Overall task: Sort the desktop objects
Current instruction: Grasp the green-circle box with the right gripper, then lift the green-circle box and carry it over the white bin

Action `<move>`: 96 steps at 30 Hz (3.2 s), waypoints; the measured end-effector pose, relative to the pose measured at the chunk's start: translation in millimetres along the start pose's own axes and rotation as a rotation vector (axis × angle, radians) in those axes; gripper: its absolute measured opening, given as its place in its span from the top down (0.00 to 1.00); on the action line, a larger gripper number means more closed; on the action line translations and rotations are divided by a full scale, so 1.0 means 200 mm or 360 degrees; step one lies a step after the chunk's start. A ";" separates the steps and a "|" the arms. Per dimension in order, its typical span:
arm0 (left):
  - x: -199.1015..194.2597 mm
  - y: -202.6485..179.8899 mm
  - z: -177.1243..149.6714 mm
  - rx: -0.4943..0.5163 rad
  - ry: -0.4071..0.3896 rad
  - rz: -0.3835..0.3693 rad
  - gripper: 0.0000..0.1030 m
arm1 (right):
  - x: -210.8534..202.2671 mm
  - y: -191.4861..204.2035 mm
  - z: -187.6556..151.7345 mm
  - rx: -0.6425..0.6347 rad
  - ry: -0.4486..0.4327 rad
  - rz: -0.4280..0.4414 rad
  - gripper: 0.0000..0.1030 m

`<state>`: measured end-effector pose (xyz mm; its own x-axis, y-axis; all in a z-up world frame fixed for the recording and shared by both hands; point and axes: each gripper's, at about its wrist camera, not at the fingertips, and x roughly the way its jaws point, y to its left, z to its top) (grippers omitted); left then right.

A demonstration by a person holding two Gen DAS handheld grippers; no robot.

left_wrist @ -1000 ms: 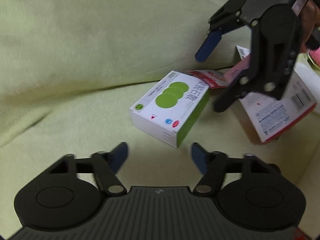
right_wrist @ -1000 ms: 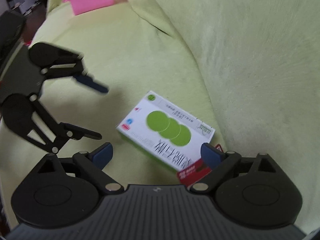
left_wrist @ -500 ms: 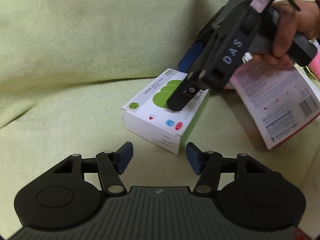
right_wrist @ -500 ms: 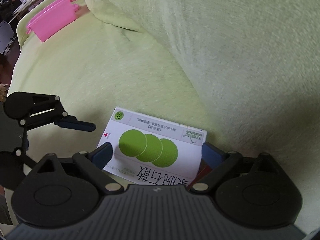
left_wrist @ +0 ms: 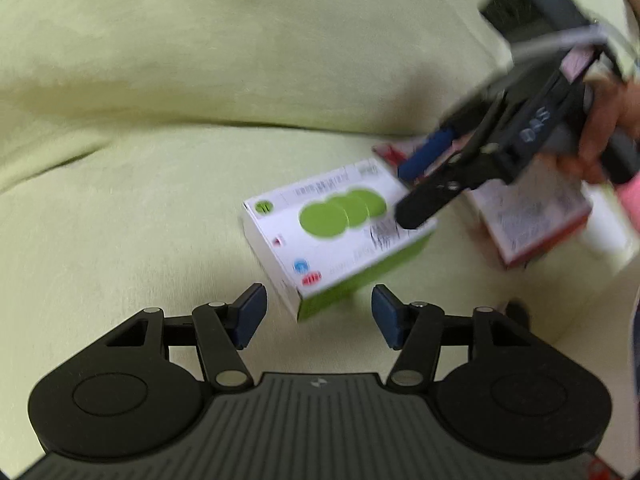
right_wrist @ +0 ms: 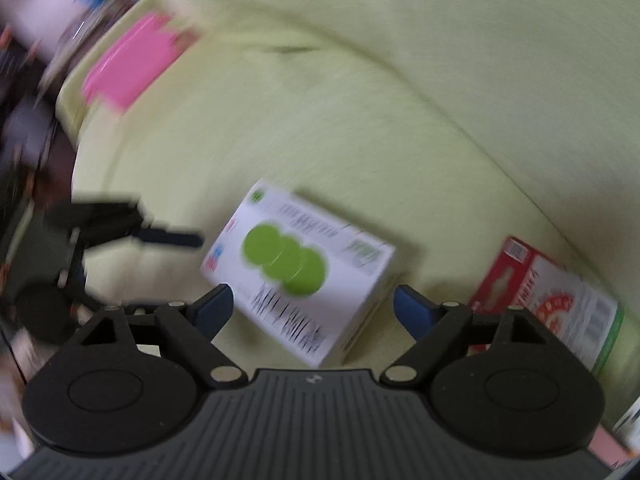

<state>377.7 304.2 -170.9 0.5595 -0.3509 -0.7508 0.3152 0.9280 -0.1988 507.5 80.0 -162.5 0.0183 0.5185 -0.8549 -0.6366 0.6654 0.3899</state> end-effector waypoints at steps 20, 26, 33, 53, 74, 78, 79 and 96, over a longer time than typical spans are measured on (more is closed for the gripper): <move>0.02 -0.16 -0.11 0.0149 -0.0114 0.0169 0.52 | -0.05 0.17 -0.05 -0.0383 -0.0137 -0.0135 0.44; 0.04 -0.23 -0.26 0.0191 0.0005 0.0212 0.68 | -0.21 0.27 -0.17 -0.0545 -0.0133 -0.0054 0.44; -0.20 -0.23 -0.36 0.0204 -0.0033 0.0190 0.67 | -0.27 0.36 -0.27 -0.0707 -0.0068 -0.0098 0.37; -0.11 -0.31 -0.20 0.0367 -0.0109 0.0290 0.62 | -0.14 0.41 -0.36 -0.0907 -0.0029 -0.0302 0.56; -0.54 -0.59 -0.08 0.0495 -0.0337 0.0396 0.62 | -0.63 0.70 -0.47 -0.0860 -0.0334 -0.0448 0.59; -0.62 -0.68 -0.08 0.0523 -0.0365 0.0398 0.62 | -0.76 0.76 -0.55 -0.0845 -0.0377 -0.0461 0.59; -0.64 -0.70 -0.08 0.0530 -0.0370 0.0396 0.62 | -0.78 0.78 -0.58 -0.0839 -0.0387 -0.0463 0.59; -0.80 -1.10 -0.21 0.0645 -0.0385 0.0312 0.62 | -1.10 0.87 -1.02 -0.0702 -0.0463 -0.0502 0.59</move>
<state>185.8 162.0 -33.6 0.7843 -0.2388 -0.5726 0.4318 0.8728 0.2274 236.0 -27.3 24.5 0.4280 0.4995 -0.7532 -0.8241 0.5579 -0.0982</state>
